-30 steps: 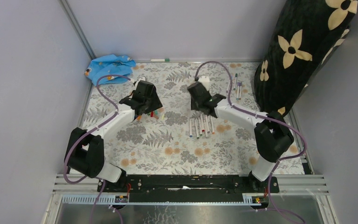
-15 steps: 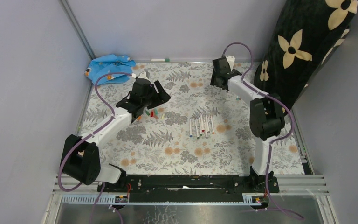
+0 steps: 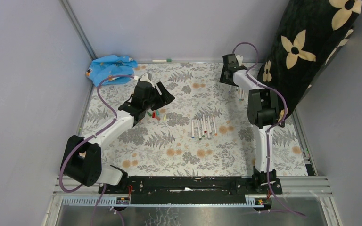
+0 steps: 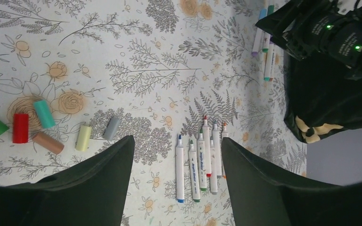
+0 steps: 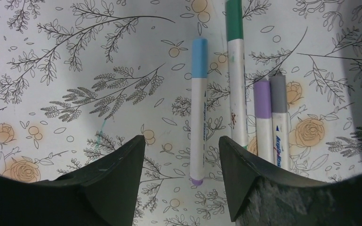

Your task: Open the pen caps

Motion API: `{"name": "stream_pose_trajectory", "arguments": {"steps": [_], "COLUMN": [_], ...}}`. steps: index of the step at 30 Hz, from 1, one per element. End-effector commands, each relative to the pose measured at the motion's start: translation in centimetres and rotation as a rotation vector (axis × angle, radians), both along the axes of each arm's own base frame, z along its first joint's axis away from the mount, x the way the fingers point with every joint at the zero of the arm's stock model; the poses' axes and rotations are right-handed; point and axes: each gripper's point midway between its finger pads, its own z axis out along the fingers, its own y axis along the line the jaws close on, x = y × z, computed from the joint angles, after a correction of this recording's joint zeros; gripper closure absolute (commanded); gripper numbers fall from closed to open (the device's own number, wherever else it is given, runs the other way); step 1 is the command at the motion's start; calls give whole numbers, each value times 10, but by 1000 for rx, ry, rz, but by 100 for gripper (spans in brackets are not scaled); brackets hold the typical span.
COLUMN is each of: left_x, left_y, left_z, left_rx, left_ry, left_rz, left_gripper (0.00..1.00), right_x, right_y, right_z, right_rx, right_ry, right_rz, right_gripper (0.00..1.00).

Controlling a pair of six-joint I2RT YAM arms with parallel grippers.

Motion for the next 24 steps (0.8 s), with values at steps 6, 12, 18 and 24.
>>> {"name": "stream_pose_trajectory", "arguments": {"steps": [6, 12, 18, 24], "left_x": [6, 6, 4, -2], "left_y": [-12, -11, -11, -8], "left_z": [27, 27, 26, 33], "left_rx": [-65, -65, -65, -64], "left_ry": [-91, -94, -89, -94], "left_rz": [-14, -9, -9, -5], "left_gripper": [25, 25, 25, 25], "right_x": [7, -3, -20, -35], "right_y": [-10, -14, -13, -10], "right_z": [-10, -32, -54, -56], "right_rx": [3, 16, 65, 88], "right_ry": [31, 83, 148, 191], "right_rz": [5, 4, 7, 11], "right_gripper": [35, 40, 67, 93]}}
